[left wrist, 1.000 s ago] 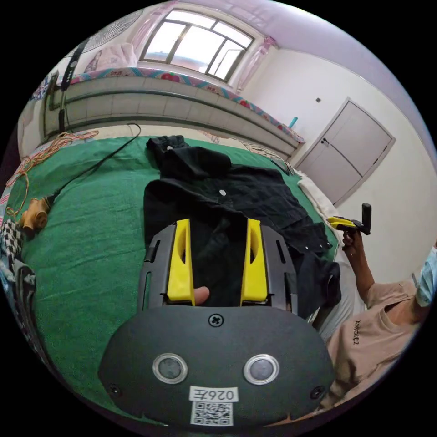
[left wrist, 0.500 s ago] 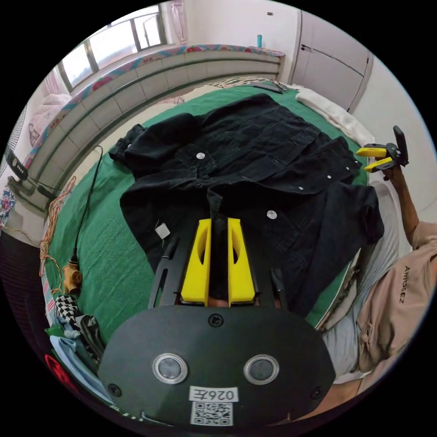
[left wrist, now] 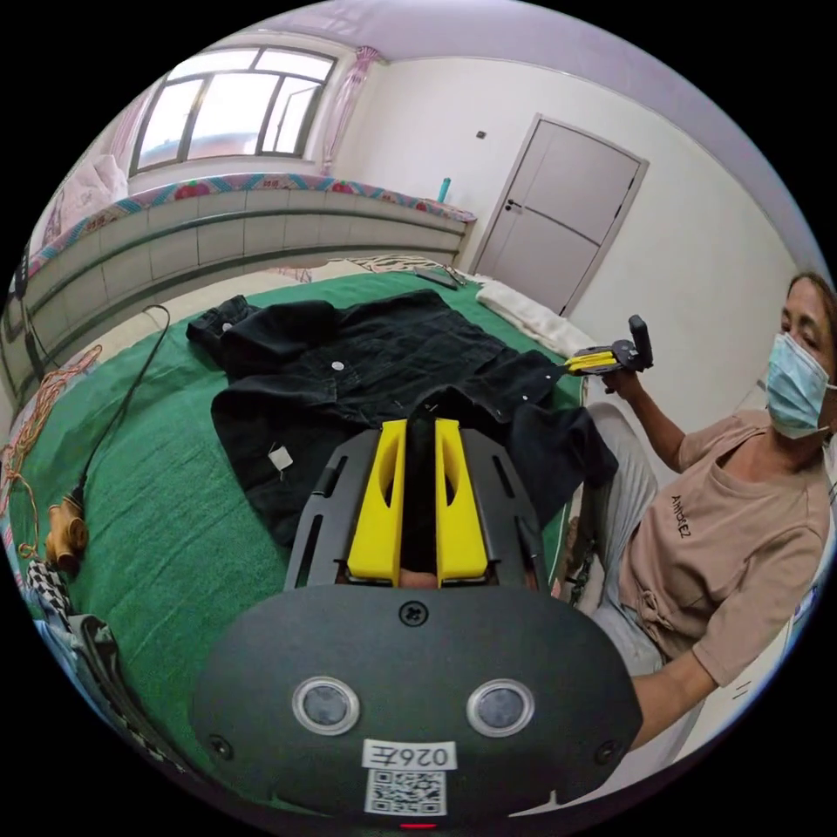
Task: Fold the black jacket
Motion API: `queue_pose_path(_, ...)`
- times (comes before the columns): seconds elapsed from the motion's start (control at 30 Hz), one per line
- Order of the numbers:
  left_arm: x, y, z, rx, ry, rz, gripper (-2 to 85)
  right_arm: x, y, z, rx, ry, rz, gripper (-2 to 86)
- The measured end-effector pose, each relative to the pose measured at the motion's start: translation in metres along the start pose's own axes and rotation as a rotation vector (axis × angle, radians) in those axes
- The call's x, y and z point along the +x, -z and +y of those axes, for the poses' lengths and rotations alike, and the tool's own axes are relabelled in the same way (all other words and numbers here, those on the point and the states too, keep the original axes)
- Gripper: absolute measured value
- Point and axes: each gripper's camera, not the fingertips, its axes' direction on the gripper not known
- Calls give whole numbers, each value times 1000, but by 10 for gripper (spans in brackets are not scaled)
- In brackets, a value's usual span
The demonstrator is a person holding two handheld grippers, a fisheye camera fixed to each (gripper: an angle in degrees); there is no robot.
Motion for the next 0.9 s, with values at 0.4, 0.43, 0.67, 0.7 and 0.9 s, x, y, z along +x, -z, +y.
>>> queue_pose_path(0.4,-71,-32,7,24,331,-58,64,109,-50,-78,-140,-333,-47,-4)
queue_pose_path(0.43,-79,-37,10,5,384,-106,61,116,-63,-79,-171,-370,-68,-1)
queue_pose_path(0.67,-40,-24,19,54,276,-128,-6,121,-63,-56,-66,-593,-126,59)
queue_pose_path(0.7,-33,-26,19,52,250,-124,-7,110,-56,-54,-30,-576,-125,52)
queue_pose_path(0.9,15,-105,29,-363,31,-431,-9,75,-82,-50,-162,-440,-75,-2)
